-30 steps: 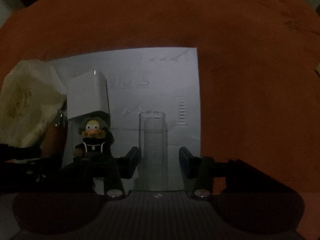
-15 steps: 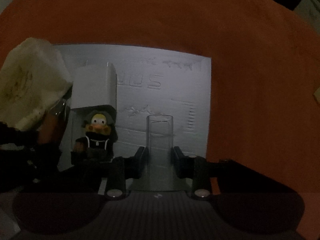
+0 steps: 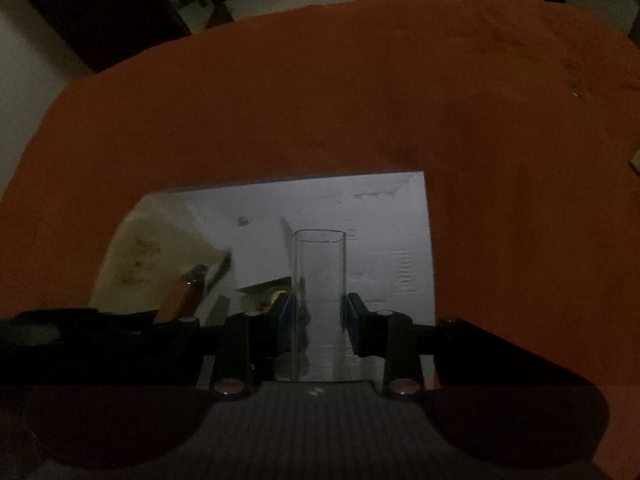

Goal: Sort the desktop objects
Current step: 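Close the left tool on the amber bottle while the right tool holds the glass tube, then lift the amber bottle and glass tube with both tools over the white box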

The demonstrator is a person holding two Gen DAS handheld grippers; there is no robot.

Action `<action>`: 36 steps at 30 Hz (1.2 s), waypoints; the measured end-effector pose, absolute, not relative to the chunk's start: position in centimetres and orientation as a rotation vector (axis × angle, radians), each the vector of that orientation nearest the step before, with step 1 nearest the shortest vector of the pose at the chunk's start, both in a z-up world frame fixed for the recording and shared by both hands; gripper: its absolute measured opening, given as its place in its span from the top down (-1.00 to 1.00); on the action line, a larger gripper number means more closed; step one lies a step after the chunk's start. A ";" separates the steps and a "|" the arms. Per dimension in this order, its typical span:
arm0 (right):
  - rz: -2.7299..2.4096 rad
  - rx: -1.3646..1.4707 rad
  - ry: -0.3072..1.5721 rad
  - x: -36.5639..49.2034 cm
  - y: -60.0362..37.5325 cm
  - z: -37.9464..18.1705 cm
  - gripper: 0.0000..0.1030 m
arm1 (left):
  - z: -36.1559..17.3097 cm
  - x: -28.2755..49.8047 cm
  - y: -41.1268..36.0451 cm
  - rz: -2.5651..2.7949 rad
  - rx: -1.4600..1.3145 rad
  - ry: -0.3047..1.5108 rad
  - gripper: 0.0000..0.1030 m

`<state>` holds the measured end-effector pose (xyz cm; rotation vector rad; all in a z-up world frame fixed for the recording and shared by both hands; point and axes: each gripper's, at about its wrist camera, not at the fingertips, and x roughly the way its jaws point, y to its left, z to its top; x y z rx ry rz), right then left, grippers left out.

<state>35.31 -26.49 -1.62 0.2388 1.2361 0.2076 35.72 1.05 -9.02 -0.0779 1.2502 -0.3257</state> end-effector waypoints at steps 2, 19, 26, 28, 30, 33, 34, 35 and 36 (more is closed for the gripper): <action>0.219 0.238 1.238 34.9 -26.4 -1.6 0.38 | -9.2 35.5 1.5 -0.316 -0.083 1.264 0.59; 0.314 0.261 1.168 29.7 -27.2 2.4 0.38 | -1.1 30.2 3.2 -0.449 -0.136 1.114 0.59; 0.370 0.193 1.130 25.8 -25.9 4.1 0.38 | -0.1 26.1 2.4 -0.535 -0.095 1.107 0.59; 0.383 0.185 1.122 24.7 -25.8 4.3 0.38 | 0.1 25.1 2.3 -0.544 -0.081 1.093 0.59; 0.393 0.179 1.117 23.6 -25.7 4.4 0.38 | 0.4 24.1 2.3 -0.553 -0.074 1.077 0.59; 0.402 0.168 1.118 22.2 -25.5 4.2 0.38 | 0.5 23.0 2.6 -0.576 -0.087 1.081 0.59; 0.405 0.165 1.123 21.9 -25.3 4.0 0.38 | 0.5 22.7 2.6 -0.590 -0.080 1.090 0.59; 0.409 0.162 1.128 21.5 -25.2 3.8 0.38 | 0.5 22.5 2.8 -0.597 -0.087 1.097 0.59; 0.416 0.158 1.136 21.2 -24.9 3.6 0.38 | 0.4 22.3 3.1 -0.595 -0.106 1.102 0.59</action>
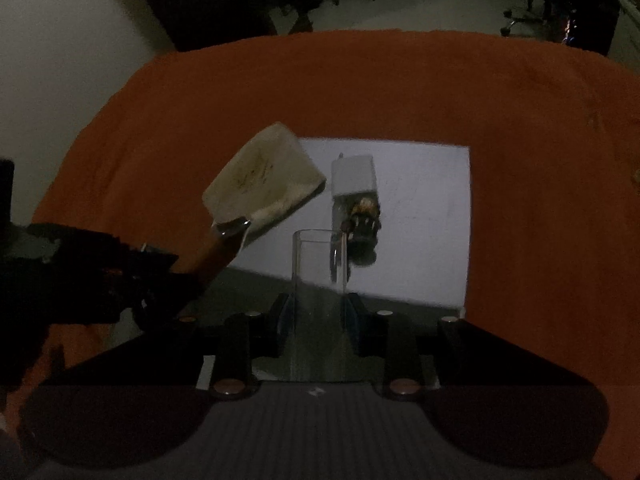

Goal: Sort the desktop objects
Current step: 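Lift the amber bottle and glass tube with both tools over the white box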

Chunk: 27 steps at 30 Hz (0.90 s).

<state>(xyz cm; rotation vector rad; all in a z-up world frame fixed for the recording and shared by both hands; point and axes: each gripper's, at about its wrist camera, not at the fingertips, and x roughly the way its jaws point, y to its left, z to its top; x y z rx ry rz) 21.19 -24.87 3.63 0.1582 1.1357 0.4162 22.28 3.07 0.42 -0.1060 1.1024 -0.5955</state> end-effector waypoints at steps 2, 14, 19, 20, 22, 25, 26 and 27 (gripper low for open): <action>0.433 0.151 1.153 20.6 -24.2 3.2 0.38 | 0.3 21.8 3.4 -0.596 -0.111 1.106 0.59; 0.502 0.092 1.232 17.4 -21.4 0.0 0.38 | -1.2 19.0 3.6 -0.633 -0.066 1.128 0.59; 0.495 0.083 1.270 16.9 -21.2 -1.8 0.38 | -2.9 18.2 3.3 -0.639 -0.019 1.151 0.59; 0.496 0.077 1.277 16.7 -21.2 -2.2 0.38 | -3.4 18.0 3.2 -0.640 -0.016 1.165 0.59; 0.496 0.064 1.289 16.3 -21.0 -2.8 0.38 | -4.2 17.6 3.1 -0.642 -0.009 1.188 0.59; 0.501 0.048 1.309 15.8 -20.8 -3.6 0.38 | -5.1 17.1 2.7 -0.644 0.006 1.210 0.59; 0.503 0.045 1.315 15.7 -20.7 -3.8 0.38 | -5.4 17.0 2.6 -0.648 0.011 1.218 0.59; 0.505 0.040 1.321 15.6 -20.6 -4.1 0.38 | -5.7 16.8 2.5 -0.652 0.015 1.225 0.59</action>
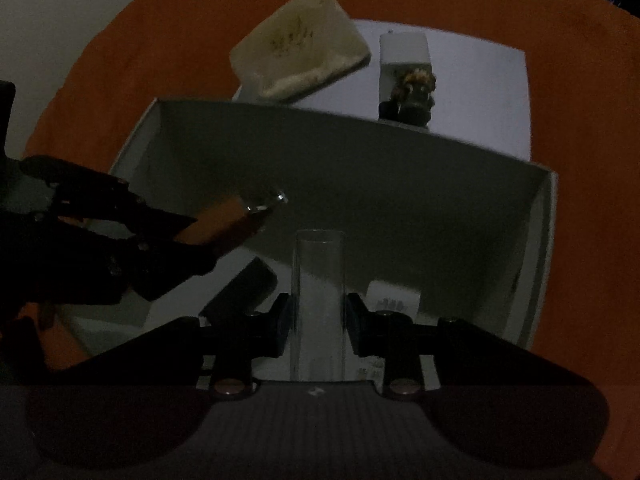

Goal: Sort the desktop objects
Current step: 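Lift the amber bottle and glass tube with both tools over the white box, then lower both tools into the box and open them, releasing bottle and tube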

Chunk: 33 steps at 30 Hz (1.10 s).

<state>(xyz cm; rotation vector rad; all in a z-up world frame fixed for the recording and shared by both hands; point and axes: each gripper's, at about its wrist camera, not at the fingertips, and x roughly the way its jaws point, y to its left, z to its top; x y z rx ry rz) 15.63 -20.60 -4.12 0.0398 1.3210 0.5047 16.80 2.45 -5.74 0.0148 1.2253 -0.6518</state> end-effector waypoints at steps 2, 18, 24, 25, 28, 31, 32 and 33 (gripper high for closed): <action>0.510 0.023 1.333 15.4 -20.4 -4.6 0.38 | -6.2 16.6 2.2 -0.659 0.028 1.235 0.59; 0.499 -0.098 1.412 14.6 -20.0 -9.4 0.38 | -9.9 15.0 1.2 -0.622 0.161 1.270 0.59; 0.518 -0.129 1.438 14.3 -19.4 -10.5 0.38 | -10.8 14.2 0.6 -0.637 0.181 1.299 0.59; 0.519 -0.134 1.441 14.3 -19.4 -10.7 0.38 | -10.9 14.0 0.5 -0.640 0.186 1.304 0.59; 0.523 -0.149 1.451 14.2 -19.2 -10.8 0.38 | -11.4 13.9 0.0 -0.644 0.204 1.313 0.59; 0.518 -0.158 1.464 14.2 -19.2 -11.0 0.38 | -11.8 14.0 0.0 -0.635 0.193 1.333 0.59; 0.518 -0.159 1.467 14.2 -19.2 -11.0 0.38 | -12.0 14.1 0.0 -0.631 0.189 1.342 0.59; 0.518 -0.160 1.469 14.2 -19.2 -11.0 0.38 | -12.1 14.1 0.1 -0.630 0.185 1.351 0.59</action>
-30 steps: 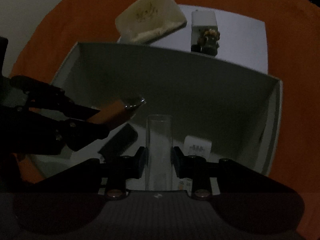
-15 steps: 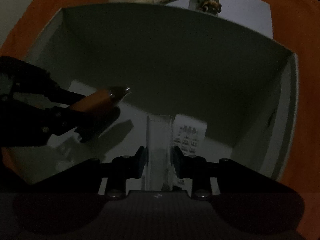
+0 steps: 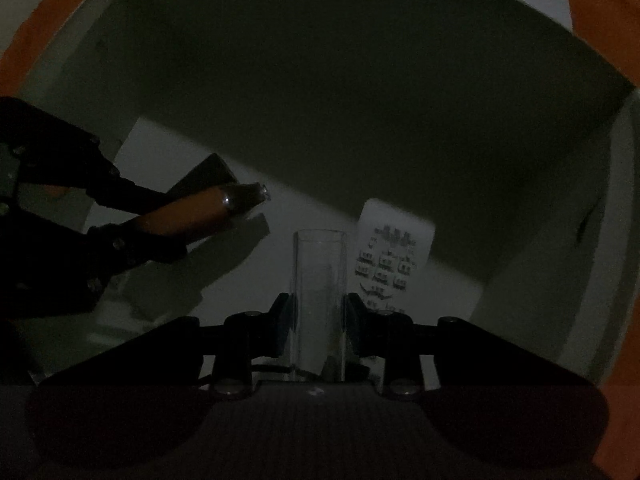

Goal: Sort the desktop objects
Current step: 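Lower both tools into the box and open them, releasing bottle and tube, then close the right tool on the hooded figurine while the left tool grasps the small white tube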

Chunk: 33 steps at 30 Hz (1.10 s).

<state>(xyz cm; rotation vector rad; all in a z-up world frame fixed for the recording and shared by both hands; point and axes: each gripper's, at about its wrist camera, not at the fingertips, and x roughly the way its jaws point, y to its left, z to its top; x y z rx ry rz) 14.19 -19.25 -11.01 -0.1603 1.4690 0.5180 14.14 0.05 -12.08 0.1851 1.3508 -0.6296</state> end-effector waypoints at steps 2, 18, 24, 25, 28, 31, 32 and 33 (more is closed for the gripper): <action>0.519 -0.164 1.471 14.2 -19.2 -11.0 0.38 | -12.2 14.2 0.1 -0.627 0.184 1.362 0.59; 0.487 -0.159 1.451 14.3 -19.1 -9.5 -0.27 | -11.4 14.1 0.0 -0.621 0.203 1.313 -0.02; 0.499 -0.084 1.430 15.4 -20.1 -6.8 -0.39 | -8.7 15.5 0.6 -0.625 0.129 1.282 -0.10; 0.502 -0.069 1.413 15.8 -20.4 -5.8 -0.39 | -8.1 16.0 0.8 -0.623 0.100 1.275 -0.20; 0.497 -0.014 1.343 17.6 -21.4 -2.3 -0.39 | -5.6 17.9 1.5 -0.606 0.028 1.224 -0.22; 0.485 0.049 1.275 19.9 -22.5 1.1 -0.41 | -3.4 19.8 2.1 -0.567 0.012 1.168 -0.24; 0.473 0.068 1.252 20.7 -23.0 1.9 -0.41 | -2.8 20.6 2.3 -0.547 0.010 1.154 -0.24; 0.460 0.081 1.229 21.4 -23.4 2.3 -0.41 | -2.1 21.4 2.5 -0.531 -0.003 1.144 -0.24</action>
